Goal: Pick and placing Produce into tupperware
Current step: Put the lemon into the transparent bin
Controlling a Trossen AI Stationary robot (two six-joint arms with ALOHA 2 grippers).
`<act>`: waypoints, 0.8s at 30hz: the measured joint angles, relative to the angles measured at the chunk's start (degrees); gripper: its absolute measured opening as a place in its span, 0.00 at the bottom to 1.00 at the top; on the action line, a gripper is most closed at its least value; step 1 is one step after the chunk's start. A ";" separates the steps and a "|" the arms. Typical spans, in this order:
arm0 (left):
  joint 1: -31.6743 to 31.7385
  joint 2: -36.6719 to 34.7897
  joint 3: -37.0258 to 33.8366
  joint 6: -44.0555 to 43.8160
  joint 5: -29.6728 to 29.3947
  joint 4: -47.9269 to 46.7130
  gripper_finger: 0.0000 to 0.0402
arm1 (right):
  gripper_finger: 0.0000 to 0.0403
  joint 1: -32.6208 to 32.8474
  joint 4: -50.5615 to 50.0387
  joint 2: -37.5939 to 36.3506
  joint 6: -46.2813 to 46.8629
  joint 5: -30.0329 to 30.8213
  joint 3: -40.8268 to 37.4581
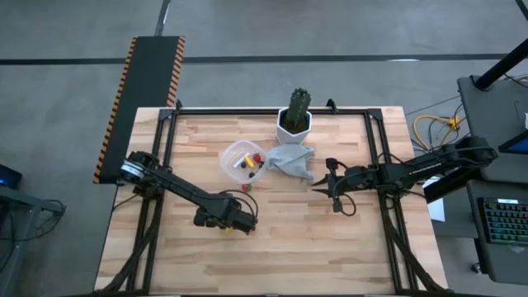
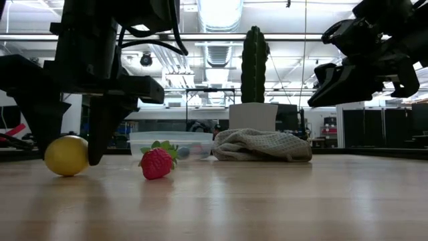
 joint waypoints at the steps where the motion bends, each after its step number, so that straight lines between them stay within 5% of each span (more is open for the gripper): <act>1: 0.00 0.00 -0.06 0.00 0.00 0.02 0.60 | 0.14 0.00 0.00 0.00 0.01 0.00 0.00; 24: 0.02 -0.09 -1.41 -1.38 0.46 1.74 0.60 | 0.14 -0.02 0.02 0.00 0.04 -0.02 0.00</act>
